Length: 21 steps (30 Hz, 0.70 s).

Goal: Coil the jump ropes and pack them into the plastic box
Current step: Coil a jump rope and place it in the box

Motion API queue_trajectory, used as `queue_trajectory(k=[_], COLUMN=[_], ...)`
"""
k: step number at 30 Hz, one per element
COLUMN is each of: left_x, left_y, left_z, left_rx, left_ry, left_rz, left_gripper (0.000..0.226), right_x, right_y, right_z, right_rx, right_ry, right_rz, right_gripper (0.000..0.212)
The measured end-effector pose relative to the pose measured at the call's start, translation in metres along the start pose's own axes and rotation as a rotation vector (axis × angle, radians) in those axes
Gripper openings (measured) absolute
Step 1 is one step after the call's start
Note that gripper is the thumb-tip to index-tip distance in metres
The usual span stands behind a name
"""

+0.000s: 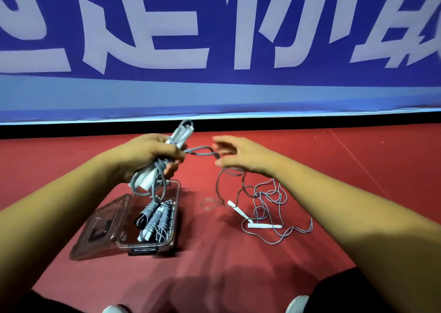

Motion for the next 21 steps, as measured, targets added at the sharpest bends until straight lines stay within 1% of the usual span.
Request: queue_trajectory(k=[1, 2, 3, 4, 5, 6, 7, 8, 10, 12, 16, 18, 21], left_x=[0.006, 0.013, 0.019, 0.024, 0.028, 0.031, 0.033, 0.034, 0.037, 0.035, 0.027, 0.022, 0.023], left_y=[0.0, 0.0, -0.001, -0.001, -0.001, -0.001, -0.002, -0.002, -0.002, -0.003, -0.004, -0.005, -0.005], left_z=[-0.001, -0.001, 0.0, 0.0, 0.0, 0.001, 0.001, 0.002, 0.004, 0.004, 0.002, 0.004, 0.002], left_rx=[0.005, 0.02, 0.037, 0.045, 0.053, 0.065, 0.071, 0.075, 0.108, 0.109, 0.077, 0.079, 0.022], left_ry=[0.087, 0.152, 0.191, 0.206, 0.205, 0.201, 0.204, 0.212, 0.226, 0.24, 0.172, 0.189, 0.208], left_rz=[-0.003, 0.005, 0.014, 0.01, -0.008, -0.03, -0.042, -0.041, -0.002, 0.043, -0.006, 0.006, 0.007], left_gripper=[0.029, 0.027, 0.025, 0.022, 0.02, 0.022, 0.027, 0.03, 0.026, 0.03, 0.056, 0.053, 0.043], right_x=[0.004, 0.009, 0.015, 0.021, 0.026, 0.03, 0.032, 0.033, 0.035, 0.034, 0.025, 0.017, 0.013], right_y=[-0.001, -0.002, -0.003, -0.002, -0.003, -0.004, -0.004, -0.005, -0.008, -0.006, 0.0, 0.003, 0.002], right_z=[-0.01, -0.022, -0.031, -0.037, -0.039, -0.04, -0.037, -0.036, -0.038, -0.041, -0.043, -0.041, -0.039], right_rx=[-0.008, -0.007, -0.023, -0.057, -0.1, -0.139, -0.16, -0.153, -0.126, -0.117, -0.18, -0.181, -0.186], right_ry=[0.225, 0.398, 0.481, 0.454, 0.351, 0.253, 0.202, 0.216, 0.314, 0.291, 0.234, 0.273, 0.291], right_rz=[-0.009, -0.035, -0.047, -0.03, 0.016, 0.07, 0.1, 0.104, 0.062, 0.083, 0.229, 0.265, 0.242], right_gripper=[0.054, 0.05, 0.042, 0.035, 0.028, 0.023, 0.021, 0.022, 0.024, 0.028, 0.028, 0.024, 0.018])
Point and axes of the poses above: each hand's wrist, its own y-axis towards the middle knuckle, its own x-axis out of the palm, z = x × y, the point moved 3 cm from there along y, towards the middle knuckle, and after that the axes turned 2 degrees about z, right-handed, at the moved point
